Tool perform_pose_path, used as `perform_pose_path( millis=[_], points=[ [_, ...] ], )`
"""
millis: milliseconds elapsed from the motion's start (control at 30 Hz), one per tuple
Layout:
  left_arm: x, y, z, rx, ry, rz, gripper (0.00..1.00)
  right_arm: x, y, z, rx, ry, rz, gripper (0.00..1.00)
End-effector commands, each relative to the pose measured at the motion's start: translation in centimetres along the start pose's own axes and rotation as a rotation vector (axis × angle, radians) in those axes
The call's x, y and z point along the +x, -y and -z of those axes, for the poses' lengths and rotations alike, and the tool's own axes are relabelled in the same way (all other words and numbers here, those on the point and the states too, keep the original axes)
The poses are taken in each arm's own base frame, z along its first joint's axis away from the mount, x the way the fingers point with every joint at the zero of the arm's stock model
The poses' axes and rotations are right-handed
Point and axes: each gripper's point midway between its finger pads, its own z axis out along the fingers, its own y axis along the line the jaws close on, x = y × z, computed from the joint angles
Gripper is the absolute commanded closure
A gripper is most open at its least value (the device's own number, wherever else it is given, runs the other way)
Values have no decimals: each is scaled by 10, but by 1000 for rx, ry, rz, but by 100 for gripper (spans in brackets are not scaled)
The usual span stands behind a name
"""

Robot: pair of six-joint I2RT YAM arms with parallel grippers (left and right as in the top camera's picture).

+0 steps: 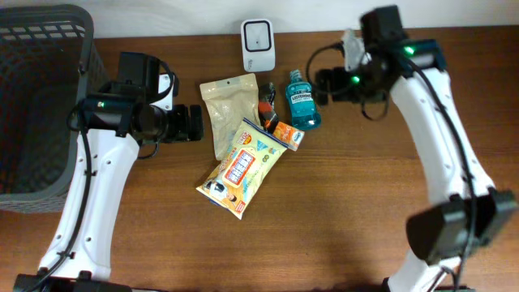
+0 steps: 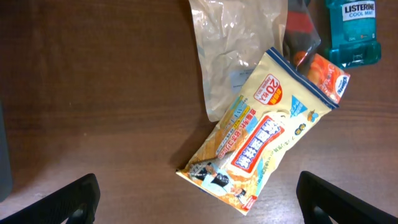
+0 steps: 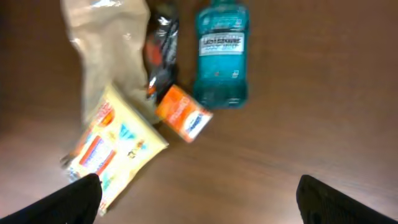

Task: Scan the item barcode
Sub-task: 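Move both grippers above the items, right gripper over the Listerine bottle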

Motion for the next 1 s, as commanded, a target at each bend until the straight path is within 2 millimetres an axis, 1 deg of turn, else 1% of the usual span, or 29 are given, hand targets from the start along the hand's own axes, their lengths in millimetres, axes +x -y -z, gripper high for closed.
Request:
perform_pose_path(
  millis=[0,33,67,100,133,200,233,267,300,367,400,500,967],
  points=[
    [1,-1,-2,-7,-3,-14,1,-39,-13,0,52,124,59,2],
    [1,-1,-2,-7,-3,-14,1,-51,-16,-1,49,173,68,2],
    [1,-1,-2,-7,-3,-14,1,-59,-16,-5,48,196,71,2],
    [1,-1,-2,-7,-3,-14,1,-65,-13,-17,56,204,71,2],
    [1,-1,-2,-7,-3,-14,1,-65,-11,-27,57,192,70,2],
    [1,-1,-2,-7,-3,-14,1,-61,-5,-60,64,139,63,2],
    [1,-1,-2,-7,-3,-14,1,-58,-2,-73,67,116,61,2],
    [1,-1,-2,-7,-3,-14,1,-54,2,-91,73,84,93,2],
    [1,-1,-2,-7,-3,-14,1,-49,6,-106,78,52,127,1],
    [1,-1,-2,-7,-3,-14,1,-43,10,-121,82,19,125,2],
    [1,-1,-2,-7,-3,-14,1,-42,11,-124,86,15,124,2],
    [1,-1,-2,-7,-3,-14,1,-44,11,-124,85,25,125,2],
    [1,-1,-2,-7,-3,-14,1,-36,12,-124,88,-9,111,2]
  ],
)
